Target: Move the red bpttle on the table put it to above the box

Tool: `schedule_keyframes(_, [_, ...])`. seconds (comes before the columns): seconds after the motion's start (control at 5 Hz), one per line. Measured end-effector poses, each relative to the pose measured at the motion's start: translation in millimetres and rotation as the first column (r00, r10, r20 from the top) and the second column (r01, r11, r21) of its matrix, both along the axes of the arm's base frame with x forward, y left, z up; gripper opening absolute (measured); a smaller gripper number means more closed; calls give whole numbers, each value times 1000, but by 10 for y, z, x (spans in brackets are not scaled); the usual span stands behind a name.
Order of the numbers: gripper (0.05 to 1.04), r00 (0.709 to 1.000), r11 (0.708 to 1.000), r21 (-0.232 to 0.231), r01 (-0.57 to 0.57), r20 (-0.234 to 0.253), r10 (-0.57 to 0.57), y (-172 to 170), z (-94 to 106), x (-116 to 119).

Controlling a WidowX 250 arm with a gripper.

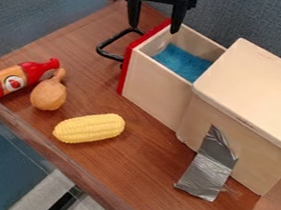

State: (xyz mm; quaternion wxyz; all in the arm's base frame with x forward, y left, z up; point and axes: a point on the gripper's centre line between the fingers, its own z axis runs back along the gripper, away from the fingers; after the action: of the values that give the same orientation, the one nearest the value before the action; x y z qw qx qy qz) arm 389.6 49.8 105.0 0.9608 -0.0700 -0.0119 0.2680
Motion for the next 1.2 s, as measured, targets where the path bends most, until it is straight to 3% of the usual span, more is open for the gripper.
schedule_keyframes(0.2, [1000,999,1000,-16,3,-38,-4,-18,-156,-20])
schedule_keyframes(0.4, [1000,999,998,-49,29,-43,-31,-20,-251,-89])
schedule_keyframes(0.6, [1000,999,997,-62,45,-19,-47,71,-191,-149])
schedule_keyframes(0.8, [1000,997,995,-75,72,33,-70,114,-80,-216])
schedule_keyframes(1.0, [1000,989,991,-93,96,117,-85,268,149,-311])
schedule_keyframes(1.2, [1000,983,987,-133,94,169,-71,510,230,-481])
